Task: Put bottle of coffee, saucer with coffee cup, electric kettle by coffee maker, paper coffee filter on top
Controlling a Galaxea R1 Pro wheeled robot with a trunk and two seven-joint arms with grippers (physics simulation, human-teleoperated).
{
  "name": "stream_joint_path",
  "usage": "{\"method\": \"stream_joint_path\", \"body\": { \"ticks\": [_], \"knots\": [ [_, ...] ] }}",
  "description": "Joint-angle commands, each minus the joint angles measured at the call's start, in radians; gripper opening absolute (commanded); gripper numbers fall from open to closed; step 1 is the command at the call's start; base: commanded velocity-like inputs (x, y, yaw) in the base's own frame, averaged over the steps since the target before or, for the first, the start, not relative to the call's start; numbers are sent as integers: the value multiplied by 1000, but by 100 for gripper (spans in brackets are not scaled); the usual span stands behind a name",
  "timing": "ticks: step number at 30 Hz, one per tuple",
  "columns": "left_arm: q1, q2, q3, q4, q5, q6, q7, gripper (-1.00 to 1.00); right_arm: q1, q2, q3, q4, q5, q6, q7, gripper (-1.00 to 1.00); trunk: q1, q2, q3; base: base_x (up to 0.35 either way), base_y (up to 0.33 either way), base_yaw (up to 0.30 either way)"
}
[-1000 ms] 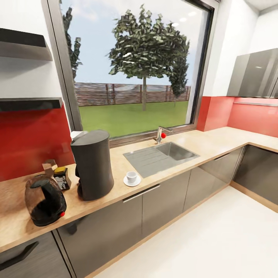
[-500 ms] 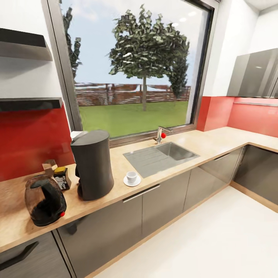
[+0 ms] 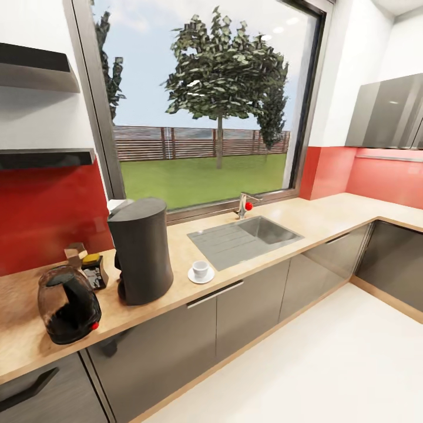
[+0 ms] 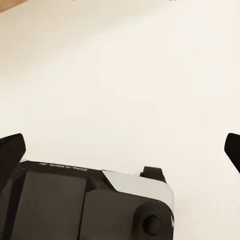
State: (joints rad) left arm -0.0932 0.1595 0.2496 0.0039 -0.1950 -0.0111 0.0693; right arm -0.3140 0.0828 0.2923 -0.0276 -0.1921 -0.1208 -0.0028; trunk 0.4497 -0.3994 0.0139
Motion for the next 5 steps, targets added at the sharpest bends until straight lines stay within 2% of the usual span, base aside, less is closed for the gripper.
{"method": "stream_joint_path", "body": {
  "ticks": [1, 5],
  "knots": [
    [0, 0, 8, 1, -11, -1, 3, 100, 0, 0, 8, 1, -10, -4, 0, 100, 0, -1, 0, 0, 0, 0],
    [0, 0, 8, 1, -11, -1, 3, 100, 0, 0, 9, 1, -10, -5, 0, 100, 0, -1, 0, 0, 0, 0]
  ]
}}
